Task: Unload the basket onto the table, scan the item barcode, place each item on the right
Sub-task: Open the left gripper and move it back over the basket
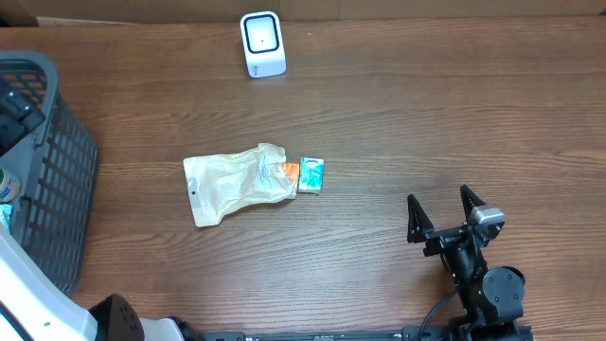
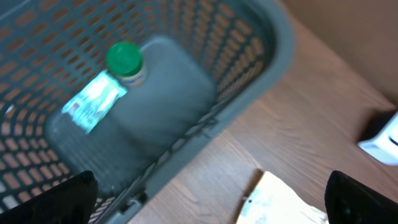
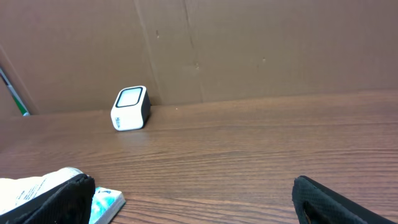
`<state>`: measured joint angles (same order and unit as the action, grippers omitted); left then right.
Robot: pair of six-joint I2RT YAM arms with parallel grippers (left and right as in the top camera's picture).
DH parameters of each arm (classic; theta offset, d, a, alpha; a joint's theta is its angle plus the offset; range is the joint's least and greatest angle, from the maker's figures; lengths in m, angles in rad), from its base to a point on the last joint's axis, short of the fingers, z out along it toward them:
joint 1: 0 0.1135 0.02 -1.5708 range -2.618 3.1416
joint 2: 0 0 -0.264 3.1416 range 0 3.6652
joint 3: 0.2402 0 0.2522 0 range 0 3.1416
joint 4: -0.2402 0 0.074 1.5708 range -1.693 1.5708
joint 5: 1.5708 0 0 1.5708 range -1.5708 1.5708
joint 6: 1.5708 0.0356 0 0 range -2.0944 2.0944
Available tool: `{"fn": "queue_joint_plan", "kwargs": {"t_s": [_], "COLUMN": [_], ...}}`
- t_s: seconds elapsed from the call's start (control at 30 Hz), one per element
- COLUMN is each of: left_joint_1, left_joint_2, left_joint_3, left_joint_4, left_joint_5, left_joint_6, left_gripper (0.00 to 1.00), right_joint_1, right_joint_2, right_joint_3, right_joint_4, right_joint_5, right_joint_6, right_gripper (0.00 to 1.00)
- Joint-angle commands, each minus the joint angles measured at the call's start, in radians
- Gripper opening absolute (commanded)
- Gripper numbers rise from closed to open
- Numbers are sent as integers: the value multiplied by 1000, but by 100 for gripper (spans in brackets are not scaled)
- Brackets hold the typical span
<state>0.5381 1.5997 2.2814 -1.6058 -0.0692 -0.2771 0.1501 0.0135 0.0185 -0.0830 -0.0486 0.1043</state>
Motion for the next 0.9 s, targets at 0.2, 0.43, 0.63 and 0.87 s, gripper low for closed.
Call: {"fn": "queue_joint_plan", "kwargs": {"t_s": [0.2,0.43,0.63,0.87], "left_joint_1": [72,103,131,131], "left_joint_2": [22,22,23,24], "left_joint_3": [-209,-363,-478,-590], "left_joint_4": [23,92,189,315], "left_joint_5": [-95,-150,-183,-227], "left_joint_6": [-79,-98,-76,-48], "left_gripper": [100,100,100,93], "right_joint_1": [-5,-5,-5,-5], "right_joint_2": [-11,-11,-11,-11], "right_joint_3": [-11,-11,-11,-11], "right_joint_4": [3,3,3,3], "right_joint_5": [-5,-5,-5,-5], "right_joint_6": [3,3,3,3], "right_gripper": [100,100,100,100]}}
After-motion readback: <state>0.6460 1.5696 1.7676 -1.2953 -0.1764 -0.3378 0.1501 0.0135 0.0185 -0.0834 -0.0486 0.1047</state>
